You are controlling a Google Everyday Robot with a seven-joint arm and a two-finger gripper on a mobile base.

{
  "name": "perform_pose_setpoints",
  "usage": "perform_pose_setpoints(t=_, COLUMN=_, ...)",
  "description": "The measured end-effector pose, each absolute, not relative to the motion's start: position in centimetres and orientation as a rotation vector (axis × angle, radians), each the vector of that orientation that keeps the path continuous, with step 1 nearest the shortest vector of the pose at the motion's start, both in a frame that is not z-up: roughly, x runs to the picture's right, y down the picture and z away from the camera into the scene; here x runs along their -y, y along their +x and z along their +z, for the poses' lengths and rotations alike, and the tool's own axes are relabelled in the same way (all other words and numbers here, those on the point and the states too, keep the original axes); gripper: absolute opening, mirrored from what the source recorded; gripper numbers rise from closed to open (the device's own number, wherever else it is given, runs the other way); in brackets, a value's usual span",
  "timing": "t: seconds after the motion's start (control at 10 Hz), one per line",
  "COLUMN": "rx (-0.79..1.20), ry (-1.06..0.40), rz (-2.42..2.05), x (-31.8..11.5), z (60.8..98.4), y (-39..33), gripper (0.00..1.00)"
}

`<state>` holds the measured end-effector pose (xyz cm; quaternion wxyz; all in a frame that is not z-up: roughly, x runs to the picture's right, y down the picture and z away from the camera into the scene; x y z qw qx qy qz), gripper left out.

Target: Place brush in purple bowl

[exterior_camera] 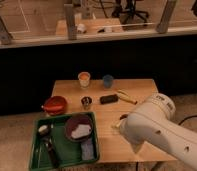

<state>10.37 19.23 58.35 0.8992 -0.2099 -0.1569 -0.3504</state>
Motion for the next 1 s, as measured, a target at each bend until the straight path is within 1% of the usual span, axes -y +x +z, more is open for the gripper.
perform_pose_setpoints(t=0.2, rx=0.404, ry=-0.379, rz=-0.844, x=-17.9, z=58.2, y=7.2, gripper=0.80)
perform_pose_setpoints(t=0.5, rx=0.523, ry=-0.292, rz=-1.035, x=-16.9, z=57.3, y=-0.2, gripper=0.80)
perform_pose_setpoints(t=0.8, rx=0.688, ry=-0.235, rz=-1.161, x=-18.5, z=56.4, y=-7.9, gripper=0.80)
perform_pose_setpoints(t=1.0, rx=0.895, ry=-0.189, rz=-1.143, x=-20.5, z=56.2, y=-12.1, gripper=0.80)
